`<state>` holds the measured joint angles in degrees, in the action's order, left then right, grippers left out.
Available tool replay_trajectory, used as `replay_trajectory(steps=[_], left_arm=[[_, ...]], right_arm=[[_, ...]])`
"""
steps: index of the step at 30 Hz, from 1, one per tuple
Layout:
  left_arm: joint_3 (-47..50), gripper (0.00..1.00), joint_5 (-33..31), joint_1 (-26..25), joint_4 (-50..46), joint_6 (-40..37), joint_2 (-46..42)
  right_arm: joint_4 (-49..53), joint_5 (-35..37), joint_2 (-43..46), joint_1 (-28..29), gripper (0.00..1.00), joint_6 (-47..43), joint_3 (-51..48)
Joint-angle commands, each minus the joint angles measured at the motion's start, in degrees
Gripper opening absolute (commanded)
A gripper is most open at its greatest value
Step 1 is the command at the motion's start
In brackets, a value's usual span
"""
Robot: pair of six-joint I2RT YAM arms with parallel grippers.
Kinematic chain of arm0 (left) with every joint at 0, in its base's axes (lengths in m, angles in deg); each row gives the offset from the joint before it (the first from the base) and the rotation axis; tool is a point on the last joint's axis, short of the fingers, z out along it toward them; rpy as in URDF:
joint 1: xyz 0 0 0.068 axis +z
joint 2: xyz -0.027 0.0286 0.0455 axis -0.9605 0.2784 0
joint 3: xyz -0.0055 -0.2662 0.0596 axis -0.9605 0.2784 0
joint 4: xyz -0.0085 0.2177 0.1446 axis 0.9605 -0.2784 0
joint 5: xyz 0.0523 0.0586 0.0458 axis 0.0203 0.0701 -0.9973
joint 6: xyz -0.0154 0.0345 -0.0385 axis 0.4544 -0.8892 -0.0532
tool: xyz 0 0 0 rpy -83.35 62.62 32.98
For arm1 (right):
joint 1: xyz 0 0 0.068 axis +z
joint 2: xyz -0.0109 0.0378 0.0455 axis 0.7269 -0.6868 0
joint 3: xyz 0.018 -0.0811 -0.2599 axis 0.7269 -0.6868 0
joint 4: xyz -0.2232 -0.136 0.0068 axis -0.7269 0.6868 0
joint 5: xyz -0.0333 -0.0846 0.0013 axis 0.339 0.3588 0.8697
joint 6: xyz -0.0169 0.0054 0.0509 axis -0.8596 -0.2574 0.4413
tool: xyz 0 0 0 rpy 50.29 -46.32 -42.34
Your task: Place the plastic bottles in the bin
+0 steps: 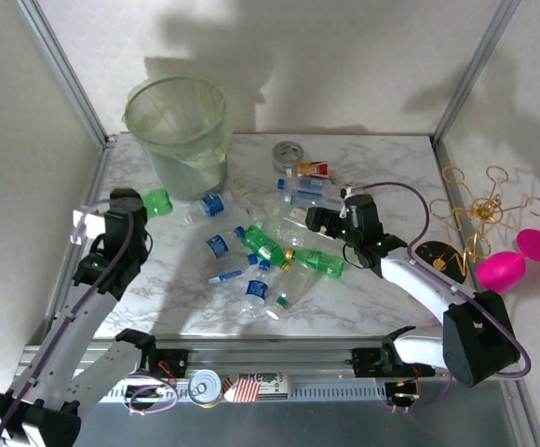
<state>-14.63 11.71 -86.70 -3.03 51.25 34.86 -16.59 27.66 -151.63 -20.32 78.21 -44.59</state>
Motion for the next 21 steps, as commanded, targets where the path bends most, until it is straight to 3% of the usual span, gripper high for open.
replay_trajectory(steps=[1, 4, 10, 15, 21], left_arm=[[-5.9, 0.44, -1.9, 0.5, 12.2, -15.8, 2.2], [-10.9, 0.44, 3.0, 0.5, 20.5, -26.1, 7.1], [-27.0, 0.45, 14.9, 2.4, 23.9, -38.4, 23.6], [-41.3, 0.43, 17.1, 2.8, 22.2, -47.1, 36.8], [-56.1, 0.42, 16.4, 2.9, 13.8, -56.6, 49.9]], right_arm=[[-0.7, -0.6, -0.7, 0.2, 0.99, -0.4, 1.9], [-0.8, -1.5, -1.3, 0.2, 0.99, -0.2, 2.7], [-1.1, -2.0, -0.8, 0.2, 0.99, 0.4, 2.7], [-0.1, -1.2, 0.6, 0.2, 0.99, 0.6, 1.9], [0.5, 0.5, 2.9, 0.2, 0.99, 0.7, 0.0]])
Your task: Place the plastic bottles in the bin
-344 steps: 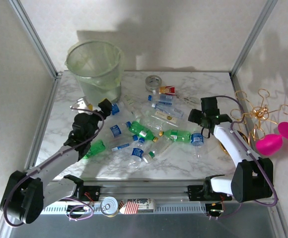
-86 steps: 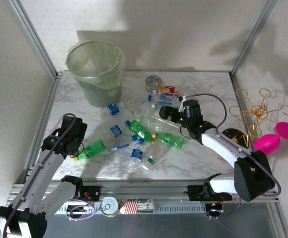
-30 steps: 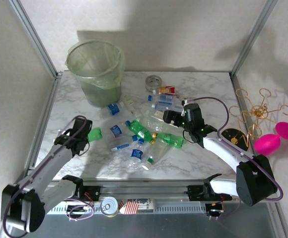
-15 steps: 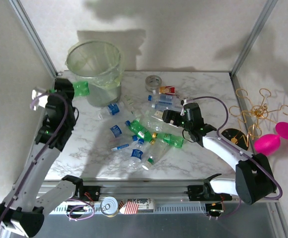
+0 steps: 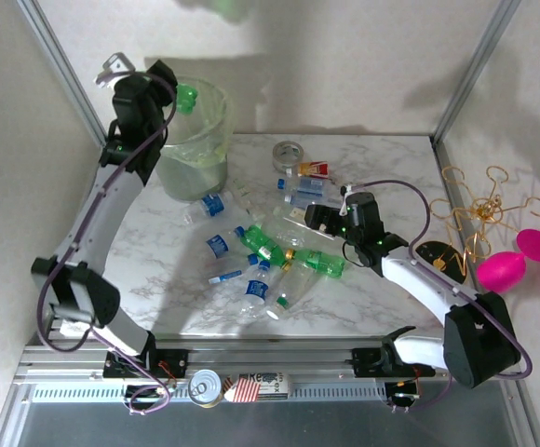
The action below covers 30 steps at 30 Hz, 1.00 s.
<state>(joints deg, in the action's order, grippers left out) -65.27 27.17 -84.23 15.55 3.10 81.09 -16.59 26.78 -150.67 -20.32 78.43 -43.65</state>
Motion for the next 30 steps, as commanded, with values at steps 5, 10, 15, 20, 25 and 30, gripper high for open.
replay_trajectory(steps=[5, 10, 15, 20, 25, 30], left_arm=[[-11.3, 0.42, -3.7, 0.5, -10.5, -14.9, 11.5], [-14.3, 0.43, -8.6, 0.4, -13.4, -19.5, 17.7], [-14.7, 0.47, -10.7, 0.4, -15.0, -21.1, 21.1], [-14.8, 0.59, -11.2, 0.3, -15.4, -20.9, 21.7], [-15.5, 0.77, -10.2, 0.1, -15.1, -19.9, 20.4], [-17.0, 0.95, -9.0, -1.1, -15.1, -19.2, 17.4]], right_arm=[[1.1, 2.2, 2.9, 0.2, 0.99, 0.1, -1.4], [1.8, 2.7, 3.5, 0.2, 0.99, -0.1, -1.5], [2.2, 3.2, 4.1, 0.2, 0.99, 0.1, -1.6], [2.8, 3.7, 4.6, 0.2, 0.99, 0.1, -1.3], [2.7, 3.5, 4.3, 0.2, 0.99, 0.3, -1.1], [2.9, 3.3, 3.4, 0.2, 0.99, -0.6, -0.5]])
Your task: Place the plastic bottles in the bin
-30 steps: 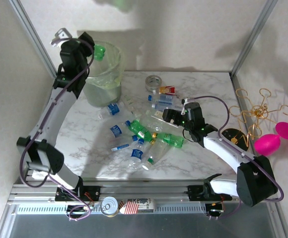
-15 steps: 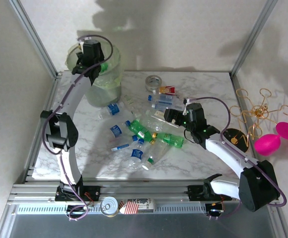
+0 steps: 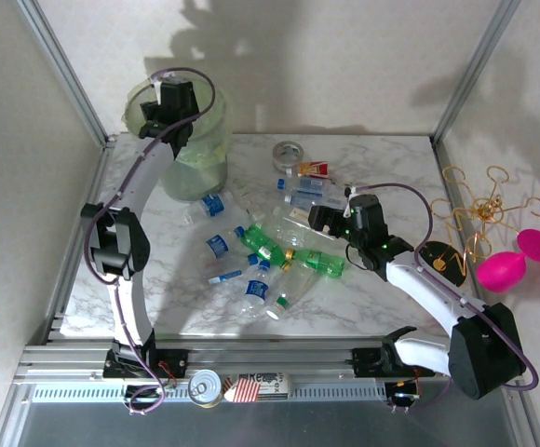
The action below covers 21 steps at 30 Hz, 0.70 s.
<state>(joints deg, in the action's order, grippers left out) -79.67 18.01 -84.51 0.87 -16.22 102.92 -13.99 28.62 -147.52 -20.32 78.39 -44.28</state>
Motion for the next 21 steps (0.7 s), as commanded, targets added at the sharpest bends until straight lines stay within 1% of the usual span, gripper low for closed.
replay_trajectory(steps=[1, 5, 7, 9, 12, 16, 18, 21], left_arm=[[-2.7, 0.99, 0.5, -1.1, -0.4, 0.2, -5.2], [-2.2, 1.00, 2.3, -3.3, -0.7, 0.9, -9.9], [0.1, 0.99, 3.9, -5.1, 0.0, 1.6, -13.3], [4.6, 1.00, 6.2, -7.1, 2.0, 2.3, -17.4], [16.0, 1.00, 9.5, -10.8, 8.0, 3.5, -25.4], [37.4, 0.99, 10.9, -17.2, 19.8, 5.8, -38.0], [46.9, 1.00, 12.5, -19.3, 25.3, 9.4, -43.0], [61.0, 1.00, 18.7, -21.0, 36.2, 16.3, -48.7]], right_arm=[[0.7, 1.3, 0.0, 0.2, 0.99, -1.0, 0.6], [2.5, 1.1, -1.7, 0.2, 0.99, -2.7, 3.2], [2.8, 0.6, -2.7, 0.2, 0.99, -3.4, 4.2], [3.7, -0.2, -3.8, 0.2, 0.99, -3.9, 5.2], [5.5, -2.3, -5.5, 0.2, 0.99, -3.7, 6.6], [7.6, -7.4, -6.7, 0.2, 0.99, -2.2, 7.0], [9.4, -8.4, -7.2, 0.3, 0.99, -2.4, 7.2], [13.4, -8.3, -8.0, 0.4, 0.99, -3.0, 7.8]])
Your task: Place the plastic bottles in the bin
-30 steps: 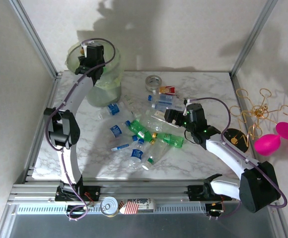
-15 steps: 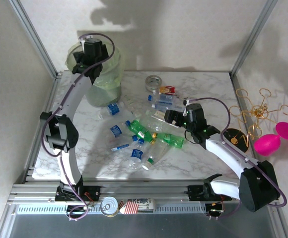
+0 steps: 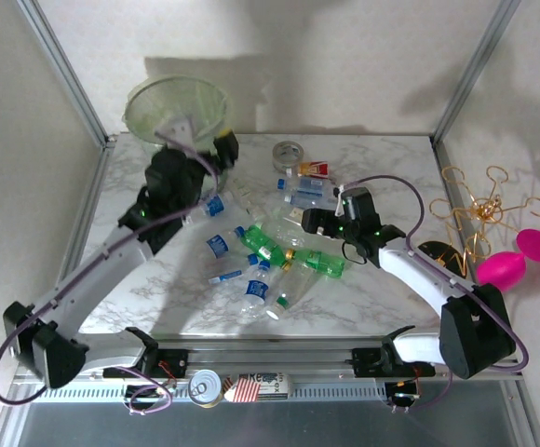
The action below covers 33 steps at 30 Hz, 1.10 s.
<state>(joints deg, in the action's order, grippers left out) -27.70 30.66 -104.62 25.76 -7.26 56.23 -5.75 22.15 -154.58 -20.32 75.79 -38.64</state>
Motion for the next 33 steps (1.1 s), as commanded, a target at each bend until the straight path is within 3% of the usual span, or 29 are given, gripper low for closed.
replay_trajectory(steps=[1, 6, 12, 22, 33], left_arm=[[13.1, 1.00, 7.4, -1.5, 15.0, 9.8, -3.2], [24.4, 1.00, 8.9, -4.5, 27.3, 19.0, -2.2], [27.2, 1.00, 4.9, -6.0, 25.7, 20.3, 0.8], [32.3, 1.00, -3.9, -5.4, 23.5, 18.6, -6.8], [34.8, 1.00, -3.4, -1.6, 20.8, 18.7, -11.1]], right_arm=[[6.6, -2.0, -1.3, 0.3, 0.99, -0.2, 2.4], [8.0, -4.7, -2.1, 1.3, 0.99, 2.2, 2.5], [7.2, -0.8, -5.3, 5.2, 0.98, 2.9, 4.7], [12.9, 2.1, -17.6, 9.4, 0.89, -12.2, 17.9], [21.1, 6.9, -29.5, 12.8, 0.76, -21.4, 26.9]])
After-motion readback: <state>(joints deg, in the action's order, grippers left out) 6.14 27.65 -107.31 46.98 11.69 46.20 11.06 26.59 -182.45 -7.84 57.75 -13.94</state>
